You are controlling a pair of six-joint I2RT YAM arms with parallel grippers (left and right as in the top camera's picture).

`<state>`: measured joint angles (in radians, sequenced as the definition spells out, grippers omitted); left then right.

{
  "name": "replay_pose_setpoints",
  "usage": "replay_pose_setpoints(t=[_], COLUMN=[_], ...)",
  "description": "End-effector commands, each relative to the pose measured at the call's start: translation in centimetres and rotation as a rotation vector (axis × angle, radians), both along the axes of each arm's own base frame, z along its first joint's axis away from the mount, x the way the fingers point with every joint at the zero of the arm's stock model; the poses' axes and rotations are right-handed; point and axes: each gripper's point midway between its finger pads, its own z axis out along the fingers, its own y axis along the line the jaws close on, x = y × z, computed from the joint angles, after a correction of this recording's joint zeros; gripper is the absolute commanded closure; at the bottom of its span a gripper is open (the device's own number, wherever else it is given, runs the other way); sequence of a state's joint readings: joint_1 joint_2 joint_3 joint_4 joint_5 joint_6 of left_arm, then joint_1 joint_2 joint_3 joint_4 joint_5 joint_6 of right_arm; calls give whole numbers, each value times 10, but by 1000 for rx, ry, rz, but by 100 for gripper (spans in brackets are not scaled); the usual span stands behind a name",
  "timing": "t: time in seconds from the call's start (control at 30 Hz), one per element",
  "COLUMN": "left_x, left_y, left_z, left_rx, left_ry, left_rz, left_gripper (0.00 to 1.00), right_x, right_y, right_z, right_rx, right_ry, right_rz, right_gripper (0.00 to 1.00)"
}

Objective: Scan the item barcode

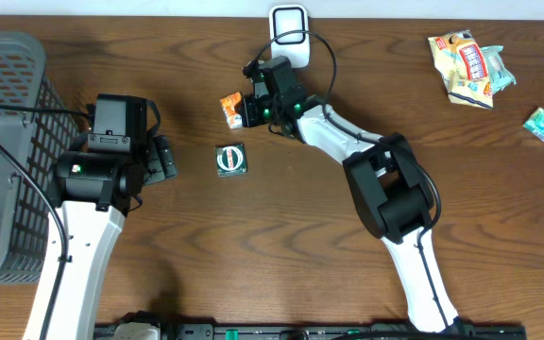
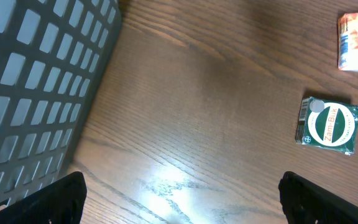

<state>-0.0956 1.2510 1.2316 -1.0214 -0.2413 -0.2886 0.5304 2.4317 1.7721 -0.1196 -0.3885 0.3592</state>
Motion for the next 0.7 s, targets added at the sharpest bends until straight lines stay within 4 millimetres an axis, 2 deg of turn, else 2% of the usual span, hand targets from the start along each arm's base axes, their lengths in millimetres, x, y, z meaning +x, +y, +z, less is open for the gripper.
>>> replay_pose_setpoints(t=[0.0, 0.17, 0.33, 0.47, 0.57, 0.67], left_x=[2, 2, 2, 2, 2, 2], left_y=[0, 0, 0, 0, 0, 0], left_z=[4, 4, 4, 4, 4, 4], left_rx=[-1, -1, -1, -1, -1, -1], left_ry=[-9, -10, -10, -10, -9, -9], left_rz=[4, 4, 4, 4, 4, 4], left_gripper=[3, 2, 2, 2, 2, 2], right_x=[-5, 4, -4, -11, -8, -7], right_y=[-10, -46, -86, -120, -141, -154], right_z=[15, 60, 107, 129, 134, 140], right_rx=[145, 381, 618, 727, 759, 781], right_ry=[113, 270, 312, 336, 334, 324], right_rz=[56, 65, 260, 359, 364, 380], right_gripper=[99, 99, 99, 99, 99, 99])
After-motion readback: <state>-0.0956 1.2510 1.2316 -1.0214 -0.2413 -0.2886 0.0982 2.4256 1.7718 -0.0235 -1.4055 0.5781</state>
